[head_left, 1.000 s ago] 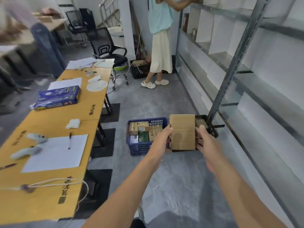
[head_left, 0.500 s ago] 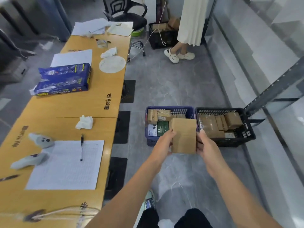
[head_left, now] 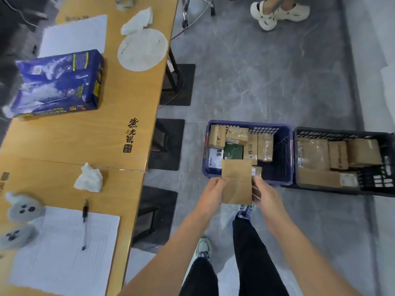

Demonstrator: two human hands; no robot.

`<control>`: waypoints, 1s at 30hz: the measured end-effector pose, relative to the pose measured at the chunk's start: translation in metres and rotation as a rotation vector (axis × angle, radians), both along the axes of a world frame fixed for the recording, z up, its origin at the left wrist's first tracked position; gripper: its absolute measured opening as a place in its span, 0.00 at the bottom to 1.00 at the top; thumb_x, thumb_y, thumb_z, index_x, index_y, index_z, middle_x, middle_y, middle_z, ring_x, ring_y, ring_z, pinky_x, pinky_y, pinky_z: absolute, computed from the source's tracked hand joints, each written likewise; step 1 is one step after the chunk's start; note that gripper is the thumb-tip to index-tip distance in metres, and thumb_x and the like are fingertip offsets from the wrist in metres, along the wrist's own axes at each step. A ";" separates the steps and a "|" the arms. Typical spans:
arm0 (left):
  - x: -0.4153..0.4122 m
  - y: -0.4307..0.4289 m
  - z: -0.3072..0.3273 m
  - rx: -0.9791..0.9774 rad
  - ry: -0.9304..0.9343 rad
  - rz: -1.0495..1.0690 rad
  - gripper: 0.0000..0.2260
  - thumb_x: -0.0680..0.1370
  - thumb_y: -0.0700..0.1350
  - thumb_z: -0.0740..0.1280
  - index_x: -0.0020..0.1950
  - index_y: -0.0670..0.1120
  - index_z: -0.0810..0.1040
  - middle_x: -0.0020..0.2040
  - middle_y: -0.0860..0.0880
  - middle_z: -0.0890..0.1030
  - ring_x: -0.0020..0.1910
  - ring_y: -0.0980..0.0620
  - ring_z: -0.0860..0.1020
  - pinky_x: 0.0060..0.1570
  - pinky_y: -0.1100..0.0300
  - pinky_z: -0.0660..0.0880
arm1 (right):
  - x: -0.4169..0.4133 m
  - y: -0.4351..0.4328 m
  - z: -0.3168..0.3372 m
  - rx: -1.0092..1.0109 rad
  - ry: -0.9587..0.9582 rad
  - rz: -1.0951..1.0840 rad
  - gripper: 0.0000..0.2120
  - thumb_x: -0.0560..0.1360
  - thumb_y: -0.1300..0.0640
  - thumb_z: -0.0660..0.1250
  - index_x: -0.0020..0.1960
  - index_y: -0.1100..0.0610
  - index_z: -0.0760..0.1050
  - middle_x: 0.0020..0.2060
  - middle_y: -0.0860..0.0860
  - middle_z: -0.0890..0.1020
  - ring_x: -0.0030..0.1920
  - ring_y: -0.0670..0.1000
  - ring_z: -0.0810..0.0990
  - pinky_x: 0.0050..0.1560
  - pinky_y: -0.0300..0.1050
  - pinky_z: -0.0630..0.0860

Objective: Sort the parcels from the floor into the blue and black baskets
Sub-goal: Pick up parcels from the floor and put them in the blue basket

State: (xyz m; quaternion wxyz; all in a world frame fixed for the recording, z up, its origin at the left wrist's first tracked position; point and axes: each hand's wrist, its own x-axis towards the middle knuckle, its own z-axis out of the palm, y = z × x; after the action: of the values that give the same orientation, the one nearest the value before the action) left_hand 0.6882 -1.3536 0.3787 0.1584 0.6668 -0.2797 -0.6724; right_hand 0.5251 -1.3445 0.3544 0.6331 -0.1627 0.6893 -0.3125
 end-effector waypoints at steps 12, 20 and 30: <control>-0.015 -0.110 -0.155 0.089 -0.146 0.023 0.09 0.85 0.48 0.62 0.51 0.56 0.82 0.48 0.58 0.85 0.48 0.66 0.81 0.48 0.66 0.75 | -0.002 -0.106 -0.173 0.198 -0.025 0.069 0.14 0.87 0.45 0.57 0.61 0.44 0.82 0.61 0.46 0.84 0.63 0.47 0.81 0.69 0.55 0.76; 0.010 -0.167 -0.286 0.184 -0.184 -0.015 0.22 0.69 0.62 0.64 0.58 0.52 0.81 0.68 0.46 0.76 0.64 0.50 0.76 0.63 0.52 0.72 | 0.030 -0.164 -0.314 0.265 -0.082 0.060 0.18 0.87 0.42 0.57 0.57 0.49 0.83 0.55 0.47 0.87 0.59 0.49 0.84 0.69 0.53 0.77; 0.020 -0.201 -0.372 0.153 -0.319 -0.299 0.19 0.81 0.55 0.62 0.70 0.50 0.74 0.63 0.48 0.75 0.70 0.43 0.71 0.71 0.44 0.68 | 0.066 -0.185 -0.405 0.345 -0.064 0.017 0.17 0.86 0.37 0.56 0.59 0.42 0.81 0.55 0.42 0.85 0.59 0.45 0.81 0.66 0.53 0.75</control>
State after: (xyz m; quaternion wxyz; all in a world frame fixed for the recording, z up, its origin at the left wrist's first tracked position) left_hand 0.7080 -1.5550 0.0062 -0.0399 0.7259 -0.3451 -0.5937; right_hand 0.5909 -1.5290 -0.0508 0.6758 -0.0473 0.7109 -0.1891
